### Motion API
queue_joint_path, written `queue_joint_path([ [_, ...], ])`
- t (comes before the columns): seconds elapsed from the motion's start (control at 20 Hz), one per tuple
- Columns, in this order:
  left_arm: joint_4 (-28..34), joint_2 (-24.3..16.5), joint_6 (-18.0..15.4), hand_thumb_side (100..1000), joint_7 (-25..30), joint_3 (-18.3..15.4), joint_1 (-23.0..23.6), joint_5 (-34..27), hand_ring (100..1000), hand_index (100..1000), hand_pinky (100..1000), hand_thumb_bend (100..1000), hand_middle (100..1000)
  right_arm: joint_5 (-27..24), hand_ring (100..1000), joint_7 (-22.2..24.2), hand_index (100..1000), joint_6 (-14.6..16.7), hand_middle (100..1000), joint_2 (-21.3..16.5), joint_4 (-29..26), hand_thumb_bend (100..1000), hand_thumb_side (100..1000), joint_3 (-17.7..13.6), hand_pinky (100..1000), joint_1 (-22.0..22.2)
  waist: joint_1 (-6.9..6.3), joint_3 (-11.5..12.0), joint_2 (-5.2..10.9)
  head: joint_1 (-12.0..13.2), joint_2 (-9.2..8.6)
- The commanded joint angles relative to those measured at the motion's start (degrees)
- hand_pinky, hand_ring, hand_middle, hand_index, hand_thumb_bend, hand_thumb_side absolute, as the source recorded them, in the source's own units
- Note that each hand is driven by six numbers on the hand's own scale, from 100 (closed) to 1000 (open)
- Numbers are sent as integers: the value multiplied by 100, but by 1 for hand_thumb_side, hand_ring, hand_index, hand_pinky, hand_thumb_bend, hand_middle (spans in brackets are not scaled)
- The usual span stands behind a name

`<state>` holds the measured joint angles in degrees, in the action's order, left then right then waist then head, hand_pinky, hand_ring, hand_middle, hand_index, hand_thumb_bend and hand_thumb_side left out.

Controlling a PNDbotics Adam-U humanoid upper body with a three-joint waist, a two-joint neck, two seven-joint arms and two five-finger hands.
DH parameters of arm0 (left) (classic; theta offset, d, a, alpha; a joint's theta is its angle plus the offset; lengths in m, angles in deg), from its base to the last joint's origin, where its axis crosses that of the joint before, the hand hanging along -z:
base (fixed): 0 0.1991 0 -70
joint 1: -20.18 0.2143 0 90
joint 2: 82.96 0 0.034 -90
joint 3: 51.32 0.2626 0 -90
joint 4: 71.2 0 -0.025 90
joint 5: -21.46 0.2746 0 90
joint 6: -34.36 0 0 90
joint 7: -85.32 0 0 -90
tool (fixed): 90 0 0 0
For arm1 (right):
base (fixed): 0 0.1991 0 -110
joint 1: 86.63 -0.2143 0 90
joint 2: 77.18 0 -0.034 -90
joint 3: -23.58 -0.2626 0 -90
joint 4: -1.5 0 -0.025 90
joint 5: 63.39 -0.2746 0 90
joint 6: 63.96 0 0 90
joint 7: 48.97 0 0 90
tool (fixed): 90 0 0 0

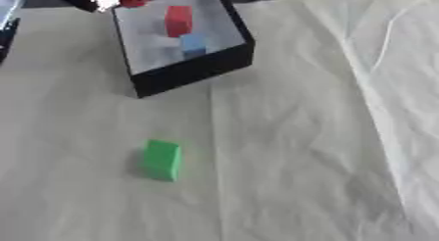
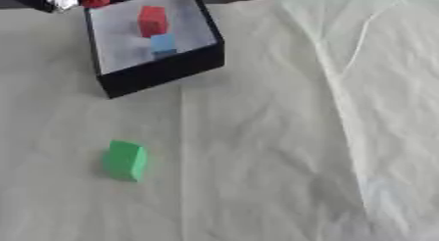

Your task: Pick up objects on the table and place them in the box.

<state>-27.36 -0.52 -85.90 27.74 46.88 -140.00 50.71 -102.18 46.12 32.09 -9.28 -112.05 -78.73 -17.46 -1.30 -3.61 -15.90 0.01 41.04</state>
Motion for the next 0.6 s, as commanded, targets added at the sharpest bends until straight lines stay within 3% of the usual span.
queue_joint_path([
  [0.05,-239,48,-195,196,-165,-229,-182,453,575,550,718,100,421,-33,780,48,791,-11,669,-126,-104,100,523,-27,1000,-113,-50,-38,-5,80,-137],
  [0.6,-733,430,-488,193,-573,-398,-91,1731,631,604,751,100,487,-105,780,10,791,-28,670,-86,-104,100,523,-65,1000,-200,-39,-169,-55,290,-215],
])
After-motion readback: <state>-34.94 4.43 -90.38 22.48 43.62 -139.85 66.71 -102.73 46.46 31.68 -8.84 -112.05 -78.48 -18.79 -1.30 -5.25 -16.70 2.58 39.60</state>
